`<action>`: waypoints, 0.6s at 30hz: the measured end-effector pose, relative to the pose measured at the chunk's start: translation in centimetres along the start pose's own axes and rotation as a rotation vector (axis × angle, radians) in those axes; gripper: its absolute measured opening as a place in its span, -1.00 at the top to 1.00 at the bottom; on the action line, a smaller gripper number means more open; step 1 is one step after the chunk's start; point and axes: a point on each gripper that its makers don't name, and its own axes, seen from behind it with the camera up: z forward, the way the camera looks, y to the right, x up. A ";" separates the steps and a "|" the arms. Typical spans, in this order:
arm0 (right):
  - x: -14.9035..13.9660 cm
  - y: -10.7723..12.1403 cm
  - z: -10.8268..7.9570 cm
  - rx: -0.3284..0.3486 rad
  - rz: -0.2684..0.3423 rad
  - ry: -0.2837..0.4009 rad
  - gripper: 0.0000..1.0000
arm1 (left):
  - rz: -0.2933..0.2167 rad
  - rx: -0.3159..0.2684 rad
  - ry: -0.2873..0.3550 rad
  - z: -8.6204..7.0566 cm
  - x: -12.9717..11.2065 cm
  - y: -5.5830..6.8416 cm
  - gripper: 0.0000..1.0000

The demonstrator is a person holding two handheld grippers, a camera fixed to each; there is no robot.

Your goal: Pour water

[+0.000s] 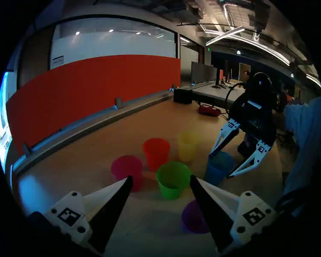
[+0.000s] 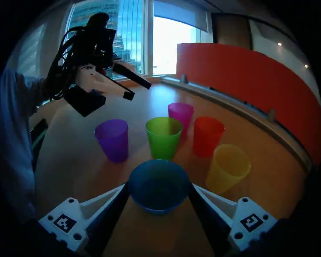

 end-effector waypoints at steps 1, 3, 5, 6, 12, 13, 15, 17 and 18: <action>0.0 0.0 0.1 0.000 -0.001 0.000 -1.00 | -0.001 0.000 0.000 0.0 0.0 0.0 -0.98; 0.0 0.0 0.2 0.001 -0.004 -0.001 -0.99 | -0.001 0.001 -0.001 0.0 -0.1 -0.1 -0.98; 0.0 -0.1 0.3 0.002 -0.007 -0.001 -0.95 | -0.002 0.000 -0.002 0.0 -0.1 -0.1 -0.98; 0.0 0.0 0.4 0.000 -0.008 -0.001 -0.90 | -0.002 0.000 -0.002 0.0 -0.1 -0.1 -0.98; 0.0 0.0 0.4 -0.006 -0.009 0.004 -0.83 | 0.002 -0.002 -0.006 0.0 -0.1 0.1 -0.98; 0.0 0.0 0.4 -0.007 -0.008 0.004 -0.83 | 0.003 -0.003 -0.008 0.0 -0.1 0.1 -0.98; 0.1 0.0 0.2 -0.010 -0.009 0.007 -0.83 | 0.006 -0.004 -0.012 0.1 -0.2 0.2 -0.98; 0.2 0.1 0.0 -0.013 -0.013 0.012 -0.83 | 0.008 -0.005 -0.015 0.1 -0.2 0.3 -0.98; 0.4 0.2 -0.2 -0.016 -0.014 0.017 -0.82 | 0.009 -0.006 -0.016 0.2 -0.2 0.3 -0.99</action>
